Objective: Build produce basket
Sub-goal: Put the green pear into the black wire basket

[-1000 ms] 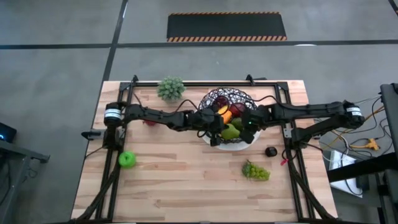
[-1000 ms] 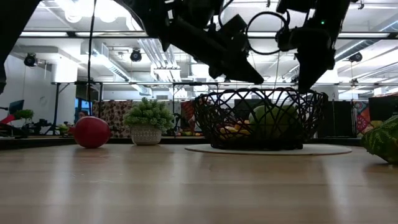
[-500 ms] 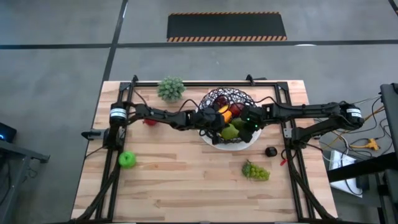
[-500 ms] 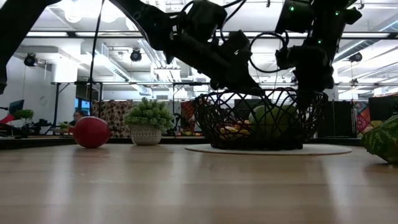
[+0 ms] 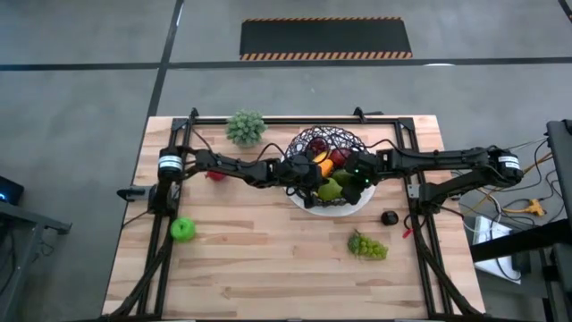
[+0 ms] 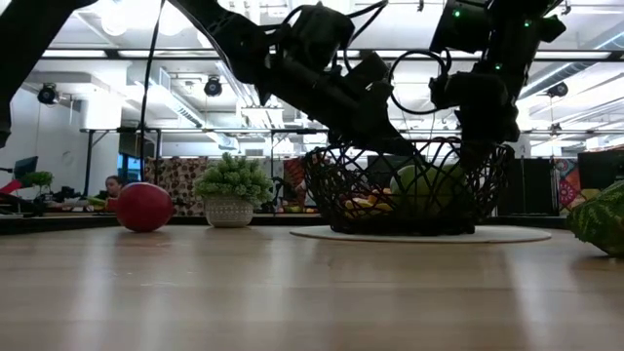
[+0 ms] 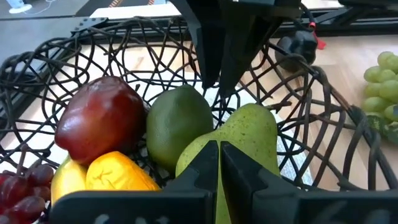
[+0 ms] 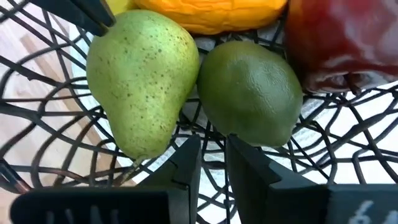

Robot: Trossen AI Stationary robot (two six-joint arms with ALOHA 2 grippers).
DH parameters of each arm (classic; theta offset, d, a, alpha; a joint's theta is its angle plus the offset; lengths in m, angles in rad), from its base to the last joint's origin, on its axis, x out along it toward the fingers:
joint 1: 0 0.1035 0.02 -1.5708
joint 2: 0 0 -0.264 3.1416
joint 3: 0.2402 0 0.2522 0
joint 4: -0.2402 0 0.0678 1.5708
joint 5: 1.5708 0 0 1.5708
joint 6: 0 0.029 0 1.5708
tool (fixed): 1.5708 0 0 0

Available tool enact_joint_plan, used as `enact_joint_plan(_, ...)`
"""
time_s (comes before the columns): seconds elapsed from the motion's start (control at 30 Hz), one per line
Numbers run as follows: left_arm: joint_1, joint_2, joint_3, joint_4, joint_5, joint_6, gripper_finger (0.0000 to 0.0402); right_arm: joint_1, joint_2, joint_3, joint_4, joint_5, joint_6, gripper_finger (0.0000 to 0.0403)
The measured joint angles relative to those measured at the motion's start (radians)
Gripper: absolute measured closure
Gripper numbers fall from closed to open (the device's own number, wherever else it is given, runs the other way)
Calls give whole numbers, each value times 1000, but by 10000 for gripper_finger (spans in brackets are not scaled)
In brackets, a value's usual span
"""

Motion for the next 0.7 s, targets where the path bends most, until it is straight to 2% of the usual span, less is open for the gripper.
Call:
enact_joint_plan(0.47,6,0,-6,-8,3,0,400,0,73,-22,173,-152,8,337)
enact_joint_plan(0.7,8,0,-7,-10,3,0,400,0,61,25,196,-167,7,337)
